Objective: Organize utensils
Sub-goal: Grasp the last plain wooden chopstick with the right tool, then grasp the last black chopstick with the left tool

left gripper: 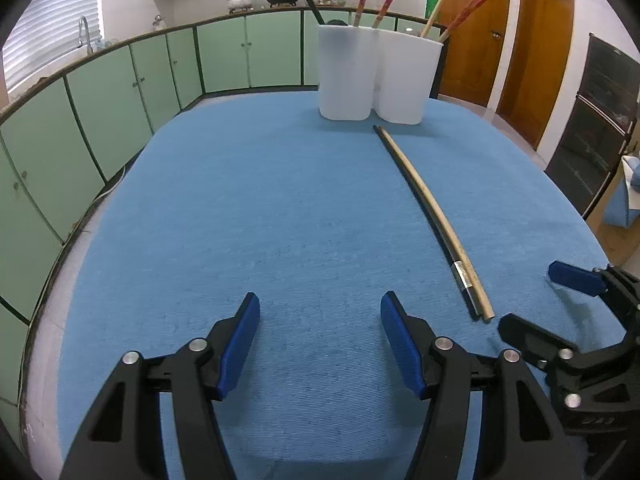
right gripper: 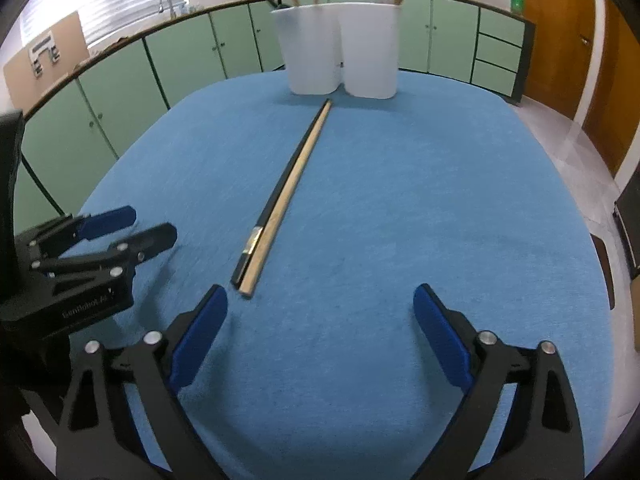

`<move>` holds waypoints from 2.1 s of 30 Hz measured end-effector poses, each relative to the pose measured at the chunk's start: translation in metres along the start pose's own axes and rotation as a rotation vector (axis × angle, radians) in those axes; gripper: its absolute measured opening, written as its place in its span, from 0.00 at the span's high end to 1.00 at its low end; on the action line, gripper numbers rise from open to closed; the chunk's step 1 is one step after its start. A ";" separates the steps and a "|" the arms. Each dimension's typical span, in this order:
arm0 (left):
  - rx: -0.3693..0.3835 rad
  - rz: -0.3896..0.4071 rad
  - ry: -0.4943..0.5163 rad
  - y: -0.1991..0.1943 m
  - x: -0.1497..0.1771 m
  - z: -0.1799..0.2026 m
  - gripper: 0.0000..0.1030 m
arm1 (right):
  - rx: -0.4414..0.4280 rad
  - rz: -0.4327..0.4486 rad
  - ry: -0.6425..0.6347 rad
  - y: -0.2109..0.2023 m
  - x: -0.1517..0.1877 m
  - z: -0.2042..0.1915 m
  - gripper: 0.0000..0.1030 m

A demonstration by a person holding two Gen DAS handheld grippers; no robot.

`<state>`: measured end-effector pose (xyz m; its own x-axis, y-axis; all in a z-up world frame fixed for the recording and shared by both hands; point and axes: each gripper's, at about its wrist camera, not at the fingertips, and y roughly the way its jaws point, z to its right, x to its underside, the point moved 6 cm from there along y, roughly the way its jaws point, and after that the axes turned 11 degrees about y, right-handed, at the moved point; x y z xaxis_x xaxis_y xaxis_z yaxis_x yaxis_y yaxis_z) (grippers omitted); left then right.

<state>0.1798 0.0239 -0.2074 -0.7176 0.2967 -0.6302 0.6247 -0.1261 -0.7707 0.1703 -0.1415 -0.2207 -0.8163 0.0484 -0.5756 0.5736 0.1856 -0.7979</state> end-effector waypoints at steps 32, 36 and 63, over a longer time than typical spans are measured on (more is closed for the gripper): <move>-0.002 -0.003 -0.009 -0.002 0.001 -0.002 0.39 | -0.021 0.015 0.028 0.005 -0.006 -0.003 0.87; 0.012 0.002 -0.013 -0.004 -0.002 0.002 0.39 | -0.032 0.014 0.034 0.005 -0.007 -0.001 0.94; 0.053 -0.012 0.091 0.005 -0.016 0.078 0.61 | 0.000 0.024 0.123 -0.013 -0.002 0.056 0.93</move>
<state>0.1702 -0.0548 -0.2083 -0.6921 0.3832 -0.6116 0.5975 -0.1712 -0.7834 0.1687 -0.1991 -0.2195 -0.8048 0.1732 -0.5677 0.5927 0.1829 -0.7844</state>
